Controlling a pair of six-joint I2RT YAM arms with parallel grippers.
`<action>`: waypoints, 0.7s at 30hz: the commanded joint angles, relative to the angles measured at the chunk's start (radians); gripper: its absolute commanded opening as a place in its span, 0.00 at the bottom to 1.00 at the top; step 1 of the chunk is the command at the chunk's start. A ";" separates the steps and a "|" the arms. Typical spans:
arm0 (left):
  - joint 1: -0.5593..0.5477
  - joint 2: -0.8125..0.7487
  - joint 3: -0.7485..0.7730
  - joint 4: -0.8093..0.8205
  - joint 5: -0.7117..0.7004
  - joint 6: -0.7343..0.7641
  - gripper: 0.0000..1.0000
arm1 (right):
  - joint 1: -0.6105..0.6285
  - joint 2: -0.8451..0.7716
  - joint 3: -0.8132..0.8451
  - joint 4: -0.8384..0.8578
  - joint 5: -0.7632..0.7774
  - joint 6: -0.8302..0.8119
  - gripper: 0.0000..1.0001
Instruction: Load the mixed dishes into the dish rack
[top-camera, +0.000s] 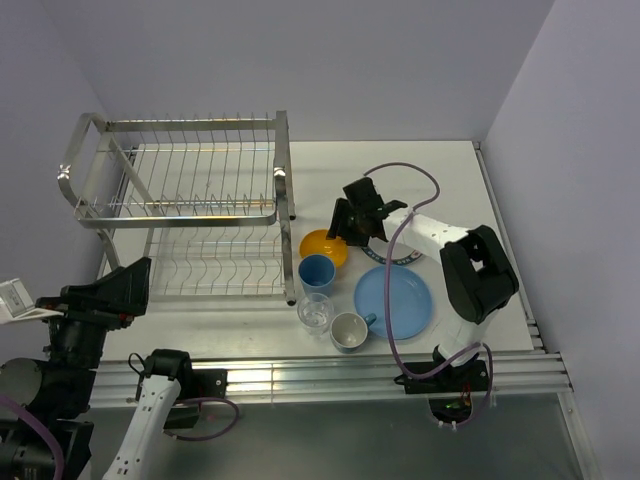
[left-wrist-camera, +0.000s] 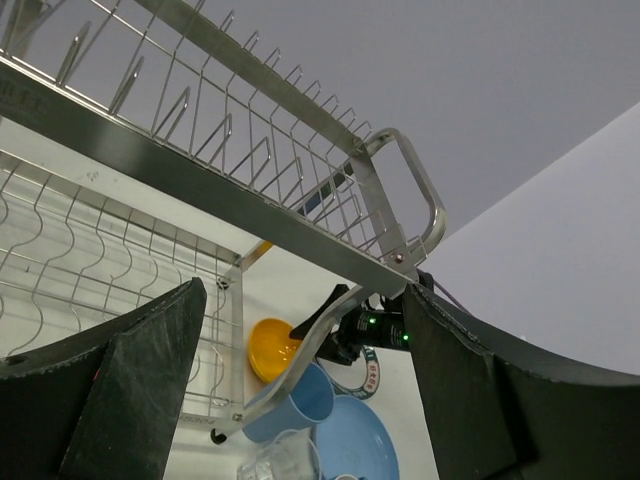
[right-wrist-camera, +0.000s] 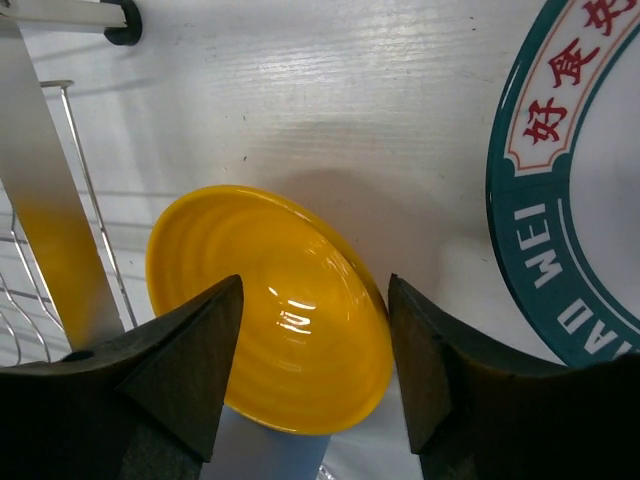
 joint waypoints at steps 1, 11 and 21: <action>0.005 0.018 -0.005 -0.008 0.044 0.008 0.86 | 0.009 0.020 -0.027 0.080 0.016 0.025 0.63; 0.005 0.015 -0.029 -0.004 0.097 -0.005 0.85 | 0.019 0.027 -0.067 0.091 0.044 0.006 0.57; 0.005 0.059 -0.016 -0.014 0.172 -0.011 0.80 | 0.020 0.026 -0.033 0.048 0.111 -0.037 0.00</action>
